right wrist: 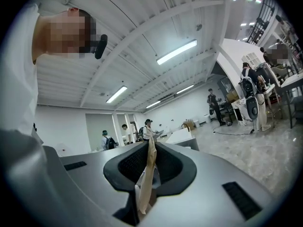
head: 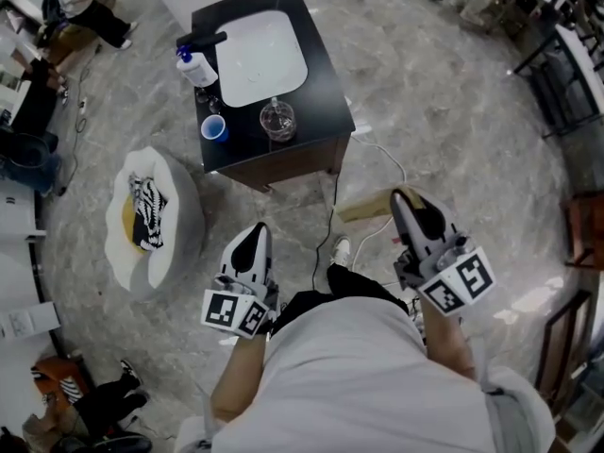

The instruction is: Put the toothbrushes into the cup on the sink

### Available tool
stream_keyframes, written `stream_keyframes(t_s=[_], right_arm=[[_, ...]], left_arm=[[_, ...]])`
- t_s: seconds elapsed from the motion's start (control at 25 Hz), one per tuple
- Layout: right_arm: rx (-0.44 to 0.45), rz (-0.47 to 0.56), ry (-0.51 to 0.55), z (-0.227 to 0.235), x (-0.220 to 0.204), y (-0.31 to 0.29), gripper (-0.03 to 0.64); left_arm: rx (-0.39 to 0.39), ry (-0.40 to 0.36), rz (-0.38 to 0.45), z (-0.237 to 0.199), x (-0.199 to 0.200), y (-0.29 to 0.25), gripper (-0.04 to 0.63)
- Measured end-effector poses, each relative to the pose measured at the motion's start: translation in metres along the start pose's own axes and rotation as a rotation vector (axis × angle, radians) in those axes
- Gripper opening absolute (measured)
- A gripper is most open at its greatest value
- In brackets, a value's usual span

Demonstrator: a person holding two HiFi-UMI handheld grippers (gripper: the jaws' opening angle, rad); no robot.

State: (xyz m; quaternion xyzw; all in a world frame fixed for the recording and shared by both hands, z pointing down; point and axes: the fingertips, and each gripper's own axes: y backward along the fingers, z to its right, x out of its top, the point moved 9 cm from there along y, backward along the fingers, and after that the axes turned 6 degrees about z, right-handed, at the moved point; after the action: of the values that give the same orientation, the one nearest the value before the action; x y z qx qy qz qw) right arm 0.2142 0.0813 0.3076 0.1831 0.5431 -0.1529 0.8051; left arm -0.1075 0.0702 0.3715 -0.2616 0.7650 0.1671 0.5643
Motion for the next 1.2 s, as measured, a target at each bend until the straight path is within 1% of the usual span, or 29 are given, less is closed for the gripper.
stream_keyframes(t_s=[0.32,0.56,0.84,0.96,1.2], right_arm=[[0.063,0.014,-0.015,0.036,0.007,-0.027,0.064],[0.100,0.012,-0.041,0.042,0.007,-0.039,0.064],[0.143,0.035,-0.045,0.054,0.012,-0.058,0.064],[0.155,0.027,-0.053,0.057,0.009,-0.064,0.064],[0.162,-0.003,-0.060,0.063,0.003,-0.077,0.064]], left_arm=[[0.046,-0.017,0.006,0.008,0.006,-0.027,0.003],[0.085,-0.031,0.013,0.010,0.011,-0.030,0.003],[0.128,-0.073,0.031,0.008,0.022,-0.034,0.003],[0.144,-0.098,0.028,0.008,0.024,-0.034,0.003],[0.192,-0.082,0.036,-0.002,0.020,-0.028,0.003]])
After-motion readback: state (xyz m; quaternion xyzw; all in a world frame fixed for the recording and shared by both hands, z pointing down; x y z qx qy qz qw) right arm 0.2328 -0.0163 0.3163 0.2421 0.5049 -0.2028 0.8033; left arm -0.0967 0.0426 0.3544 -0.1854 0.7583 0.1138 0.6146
